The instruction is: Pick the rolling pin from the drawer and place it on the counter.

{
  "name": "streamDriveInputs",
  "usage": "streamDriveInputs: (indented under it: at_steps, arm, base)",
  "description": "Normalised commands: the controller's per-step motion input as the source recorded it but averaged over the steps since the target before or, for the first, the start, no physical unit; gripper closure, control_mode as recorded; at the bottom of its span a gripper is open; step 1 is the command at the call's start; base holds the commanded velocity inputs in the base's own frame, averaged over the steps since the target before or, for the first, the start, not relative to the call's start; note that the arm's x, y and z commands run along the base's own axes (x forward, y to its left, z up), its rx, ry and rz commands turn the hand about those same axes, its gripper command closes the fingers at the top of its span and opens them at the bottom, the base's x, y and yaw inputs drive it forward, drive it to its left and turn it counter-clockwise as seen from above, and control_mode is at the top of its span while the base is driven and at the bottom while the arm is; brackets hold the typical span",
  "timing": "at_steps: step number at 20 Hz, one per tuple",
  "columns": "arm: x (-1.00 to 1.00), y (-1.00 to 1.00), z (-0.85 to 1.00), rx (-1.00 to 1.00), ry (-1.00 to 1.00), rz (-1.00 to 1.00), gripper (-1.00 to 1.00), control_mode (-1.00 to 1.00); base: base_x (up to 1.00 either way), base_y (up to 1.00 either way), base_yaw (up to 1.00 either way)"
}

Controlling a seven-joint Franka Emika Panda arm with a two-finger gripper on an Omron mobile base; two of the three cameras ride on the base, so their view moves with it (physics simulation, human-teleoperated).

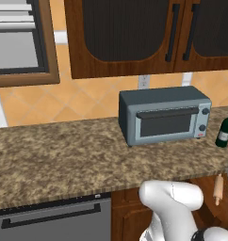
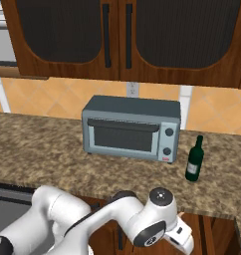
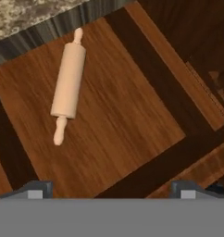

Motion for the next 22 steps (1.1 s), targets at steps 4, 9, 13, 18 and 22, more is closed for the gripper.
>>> streamDriveInputs:
  at_steps: [4,9,13,18,22]
  arm:
    - [0.00,-0.22,-0.21,0.00,0.06,0.33,-1.00,-1.00]
    - [0.00,-0.04,-0.33,-0.08,0.16,0.27,-1.00,-1.00]
    - [0.00,0.00,-0.27,-0.03,0.20,0.17,-1.00,-1.00]
    - [-0.07,0.00,-0.19,0.00,0.19,0.12,-1.00,-1.00]
    - [-0.25,-0.03,-0.19,0.00,0.26,0.01,-1.00,-1.00]
  base:
    - [0.00,0.00,0.00]
    - [0.00,0.00,0.00]
    - [0.00,0.00,0.00]
    - [0.00,0.00,0.00]
    - [0.00,0.00,0.00]
